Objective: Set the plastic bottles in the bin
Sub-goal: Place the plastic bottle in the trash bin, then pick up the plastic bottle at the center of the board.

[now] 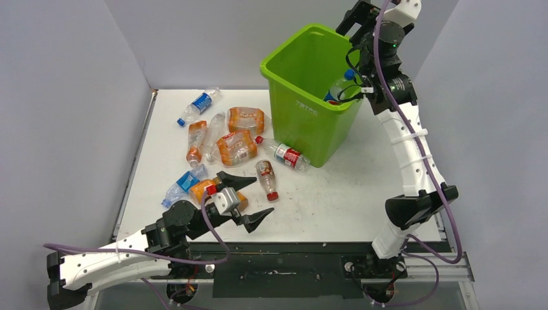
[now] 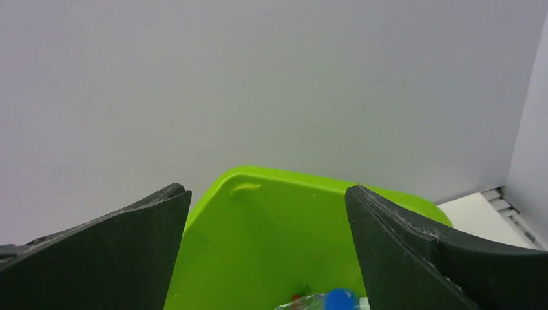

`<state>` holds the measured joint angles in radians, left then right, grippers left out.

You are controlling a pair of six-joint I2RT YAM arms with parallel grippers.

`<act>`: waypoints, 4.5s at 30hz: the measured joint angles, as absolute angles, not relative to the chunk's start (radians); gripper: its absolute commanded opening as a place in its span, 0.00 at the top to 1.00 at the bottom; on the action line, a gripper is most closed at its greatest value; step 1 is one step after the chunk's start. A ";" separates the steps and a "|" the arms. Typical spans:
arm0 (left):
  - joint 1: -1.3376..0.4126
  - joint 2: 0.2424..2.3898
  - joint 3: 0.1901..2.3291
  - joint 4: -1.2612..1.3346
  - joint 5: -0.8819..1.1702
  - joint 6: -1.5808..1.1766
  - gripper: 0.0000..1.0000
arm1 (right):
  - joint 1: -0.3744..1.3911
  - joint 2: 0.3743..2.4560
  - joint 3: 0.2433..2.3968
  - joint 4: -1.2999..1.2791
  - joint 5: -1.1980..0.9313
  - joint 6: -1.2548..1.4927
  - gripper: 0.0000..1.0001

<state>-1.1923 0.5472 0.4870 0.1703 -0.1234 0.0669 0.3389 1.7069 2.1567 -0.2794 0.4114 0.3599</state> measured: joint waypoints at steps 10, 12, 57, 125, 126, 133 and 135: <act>-1.192 0.510 0.487 0.190 -0.221 0.078 0.04 | 0.343 1.373 1.802 -0.239 0.241 0.511 0.10; -1.192 0.506 0.487 0.196 -0.268 0.082 0.04 | 0.343 1.277 1.724 -0.215 0.190 0.535 0.10; -1.192 0.480 0.487 0.218 -0.645 0.181 0.04 | 1.115 1.142 0.500 0.065 0.193 0.531 0.09; -1.192 0.493 0.450 0.167 -0.113 0.298 0.04 | 1.082 0.891 0.957 -0.624 -0.049 0.513 0.95; -1.204 0.496 0.445 0.162 -0.099 0.315 0.04 | 1.082 0.891 0.974 -0.657 -0.059 0.514 0.95; -1.411 0.554 0.438 0.107 -0.173 0.523 0.04 | 1.082 0.919 1.065 -0.865 -0.135 0.529 0.95; -1.480 0.587 0.435 0.100 -0.242 0.598 0.04 | 1.082 0.947 1.083 -0.896 -0.167 0.529 0.95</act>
